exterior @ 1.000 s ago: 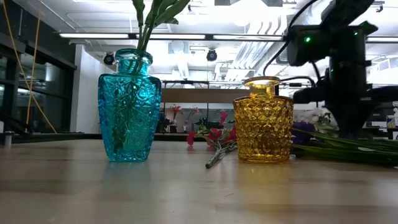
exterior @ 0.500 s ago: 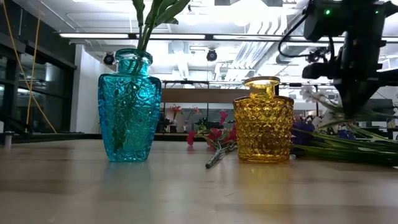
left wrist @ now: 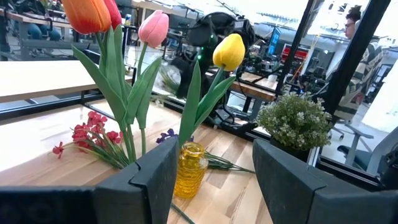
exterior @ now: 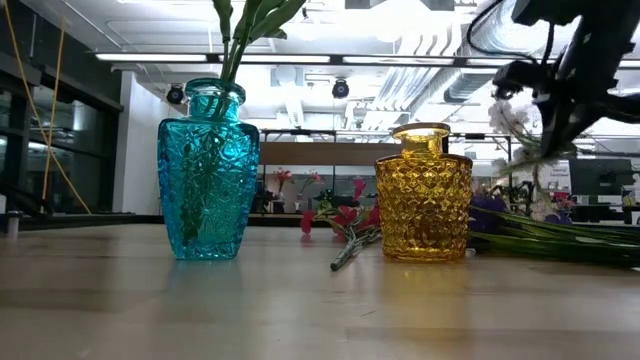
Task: Pick and place flowers into a vace then onto a shelf
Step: Put the white flowers into the yellow vase
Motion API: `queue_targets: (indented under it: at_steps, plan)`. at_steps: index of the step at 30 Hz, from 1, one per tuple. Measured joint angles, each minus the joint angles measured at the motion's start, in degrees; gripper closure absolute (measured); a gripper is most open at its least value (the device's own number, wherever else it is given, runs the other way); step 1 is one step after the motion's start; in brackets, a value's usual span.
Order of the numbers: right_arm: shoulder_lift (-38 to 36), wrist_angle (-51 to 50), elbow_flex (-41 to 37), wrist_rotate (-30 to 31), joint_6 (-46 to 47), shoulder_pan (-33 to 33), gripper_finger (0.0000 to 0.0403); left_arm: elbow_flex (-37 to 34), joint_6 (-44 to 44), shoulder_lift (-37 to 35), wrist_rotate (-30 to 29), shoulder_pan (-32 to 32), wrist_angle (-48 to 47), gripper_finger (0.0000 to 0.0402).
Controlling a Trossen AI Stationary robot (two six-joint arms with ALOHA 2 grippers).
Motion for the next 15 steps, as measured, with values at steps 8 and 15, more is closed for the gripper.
queue_targets:
  at_steps: [8,15]
  plan:
    - [-3.78,-0.32,7.89,8.66,-6.09,0.0,0.0398,0.0,0.0,0.0,0.0,0.0,0.04,0.0163]
    - [-4.41,-0.17,18.15,15.35,-13.65,0.0,0.0398,0.0,0.01,0.0,0.0,0.0,0.35,0.0163]
